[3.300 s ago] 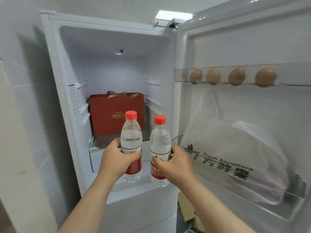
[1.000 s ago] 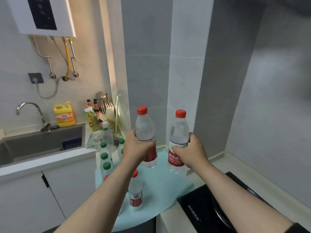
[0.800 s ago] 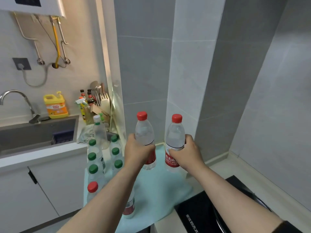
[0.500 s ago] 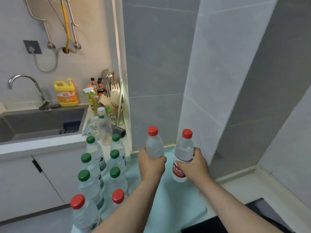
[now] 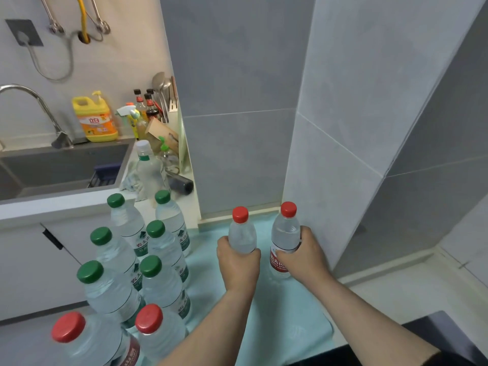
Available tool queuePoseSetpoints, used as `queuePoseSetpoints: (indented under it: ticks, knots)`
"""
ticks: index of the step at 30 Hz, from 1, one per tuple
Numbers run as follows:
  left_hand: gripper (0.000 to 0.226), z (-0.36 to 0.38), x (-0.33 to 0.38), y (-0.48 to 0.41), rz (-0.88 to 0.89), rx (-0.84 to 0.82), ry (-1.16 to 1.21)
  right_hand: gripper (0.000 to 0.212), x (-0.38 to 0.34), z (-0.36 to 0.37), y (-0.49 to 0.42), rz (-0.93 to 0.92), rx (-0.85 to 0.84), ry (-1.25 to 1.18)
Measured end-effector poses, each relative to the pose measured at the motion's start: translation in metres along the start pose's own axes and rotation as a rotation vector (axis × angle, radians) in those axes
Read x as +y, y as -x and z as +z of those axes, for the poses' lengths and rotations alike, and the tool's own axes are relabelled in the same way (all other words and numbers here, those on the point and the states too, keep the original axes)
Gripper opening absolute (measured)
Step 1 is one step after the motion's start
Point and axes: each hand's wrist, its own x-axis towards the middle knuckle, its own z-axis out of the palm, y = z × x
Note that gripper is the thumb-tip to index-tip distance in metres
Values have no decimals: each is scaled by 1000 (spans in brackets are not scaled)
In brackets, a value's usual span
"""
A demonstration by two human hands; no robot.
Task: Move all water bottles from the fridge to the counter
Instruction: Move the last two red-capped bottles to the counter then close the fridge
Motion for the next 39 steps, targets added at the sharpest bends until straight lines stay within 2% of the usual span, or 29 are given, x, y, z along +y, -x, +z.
queuePoseSetpoints:
  ticks: [12, 16, 18, 20, 22, 27, 33, 39]
  knots:
    - [39, 1, -5, 8, 56, -106, -68, 57, 22, 4, 0, -24, -37, -17]
    - [47, -1, -8, 6, 44, -138, -85, 60, 22, 2, 2, -35, -75, -47]
    - [66, -2, -8, 6, 22, -157, -87, 60, 21, 0, 3, -53, -94, -64]
    - [101, -7, 4, 13, 46, -155, -91, 64, 15, -6, 4, -83, -111, -102]
    - [113, -17, 26, 28, 157, -144, -89, 74, 7, -14, 4, -98, -93, -157]
    - [105, -49, 76, 41, 403, -156, -77, 84, -45, -40, 10, -188, -66, -245]
    - [98, -107, 134, 43, 492, -160, -78, 87, -122, -64, 34, -290, -51, -215]
    - [85, -202, 172, 48, 549, -118, -80, 70, -197, -65, 76, -405, -72, -152]
